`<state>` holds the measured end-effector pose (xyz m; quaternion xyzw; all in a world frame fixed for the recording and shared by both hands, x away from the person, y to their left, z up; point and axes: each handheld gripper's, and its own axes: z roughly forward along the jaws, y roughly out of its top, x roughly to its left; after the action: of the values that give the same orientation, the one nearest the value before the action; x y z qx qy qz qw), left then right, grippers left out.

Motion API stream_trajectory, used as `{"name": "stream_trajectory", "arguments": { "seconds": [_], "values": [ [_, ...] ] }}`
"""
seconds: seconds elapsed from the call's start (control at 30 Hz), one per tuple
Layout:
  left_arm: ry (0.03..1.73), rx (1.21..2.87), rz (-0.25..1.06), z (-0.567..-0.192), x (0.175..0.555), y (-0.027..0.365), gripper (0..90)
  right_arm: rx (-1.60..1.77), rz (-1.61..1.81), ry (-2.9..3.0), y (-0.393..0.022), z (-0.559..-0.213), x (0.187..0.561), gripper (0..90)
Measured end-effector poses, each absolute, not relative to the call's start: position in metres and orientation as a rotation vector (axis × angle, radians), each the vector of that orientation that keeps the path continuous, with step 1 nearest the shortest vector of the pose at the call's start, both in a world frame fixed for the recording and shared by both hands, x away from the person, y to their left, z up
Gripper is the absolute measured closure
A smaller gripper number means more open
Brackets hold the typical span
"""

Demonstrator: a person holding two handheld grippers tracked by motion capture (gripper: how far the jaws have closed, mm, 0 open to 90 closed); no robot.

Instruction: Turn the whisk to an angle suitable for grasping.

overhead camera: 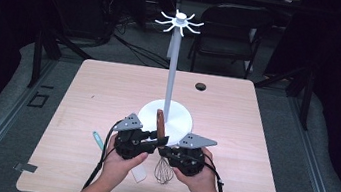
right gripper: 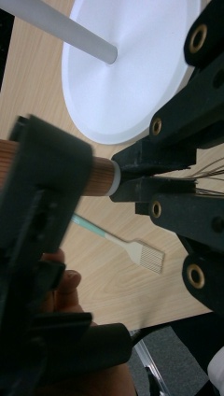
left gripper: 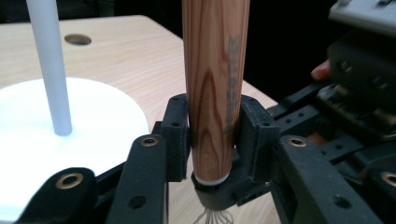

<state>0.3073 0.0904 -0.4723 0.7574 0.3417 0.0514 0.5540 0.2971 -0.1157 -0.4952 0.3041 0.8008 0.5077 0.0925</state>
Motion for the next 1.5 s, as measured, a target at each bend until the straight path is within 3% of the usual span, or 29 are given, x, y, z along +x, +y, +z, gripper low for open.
{"name": "stream_trajectory", "arguments": {
  "seconds": [0.47,0.53,0.57,0.87,1.2,1.5],
  "values": [
    [0.839,1.776,0.103,-0.483,0.305,0.087,69.4,0.944,1.528,2.372,-0.117,-0.497,0.298,85.4],
    [0.841,1.774,0.111,-0.483,0.304,0.086,69.8,0.942,1.525,2.367,-0.117,-0.497,0.298,83.8],
    [0.839,1.781,0.107,-0.482,0.304,0.086,70.0,0.946,1.547,2.371,-0.118,-0.496,0.298,78.6],
    [0.813,1.804,0.150,-0.470,0.305,0.089,70.5,0.939,1.549,2.370,-0.127,-0.491,0.298,69.2],
    [0.777,1.852,0.278,-0.450,0.310,0.093,70.6,0.978,1.525,2.318,-0.141,-0.491,0.303,64.6],
    [0.812,1.868,0.269,-0.454,0.321,0.096,70.7,1.017,1.408,2.329,-0.147,-0.498,0.306,62.6]
  ]
}}
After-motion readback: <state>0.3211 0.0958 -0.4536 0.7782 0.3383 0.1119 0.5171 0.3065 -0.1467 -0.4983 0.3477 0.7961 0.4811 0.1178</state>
